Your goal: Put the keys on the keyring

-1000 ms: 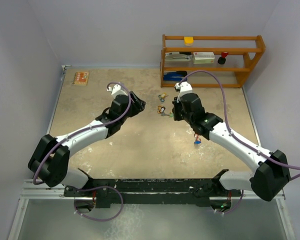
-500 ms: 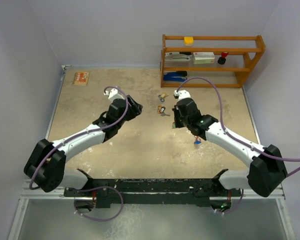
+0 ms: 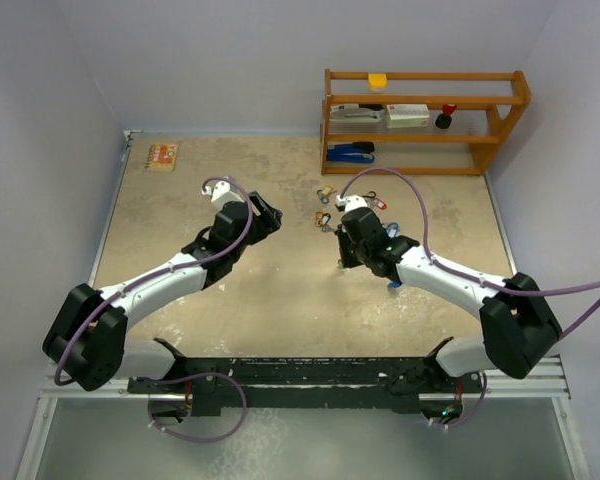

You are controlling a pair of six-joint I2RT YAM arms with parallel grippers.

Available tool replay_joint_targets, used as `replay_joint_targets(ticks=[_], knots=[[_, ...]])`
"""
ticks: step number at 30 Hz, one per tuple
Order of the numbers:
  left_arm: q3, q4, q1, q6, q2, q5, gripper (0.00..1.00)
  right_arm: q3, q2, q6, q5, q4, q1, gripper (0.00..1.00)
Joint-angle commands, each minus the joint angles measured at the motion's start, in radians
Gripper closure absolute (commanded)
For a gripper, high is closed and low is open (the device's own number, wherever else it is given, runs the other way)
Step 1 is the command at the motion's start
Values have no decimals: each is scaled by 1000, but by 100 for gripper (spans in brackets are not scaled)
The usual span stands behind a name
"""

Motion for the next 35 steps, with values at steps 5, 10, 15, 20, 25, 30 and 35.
replay_joint_targets(ticks=[5,10,15,20,25,30,35], knots=[[2,16,9,-16,-16,-21,30,0,-43,31,16,51,29,67],[-13,22,9,-8,-33,-21,29,-76,-177,73,105,127,29,54],[-14,15,9,3,-46,-39,27,-192,-363,189,328,181,29,15],[-53,21,9,-16,-82,-120,27,-254,-460,254,524,153,28,0],[-82,46,9,-15,-125,-150,26,-217,-414,239,550,114,28,0],[-79,29,9,-4,-162,-164,25,-209,-399,244,544,129,29,0],[-104,68,7,30,-181,-171,24,-212,-405,236,540,133,28,0]])
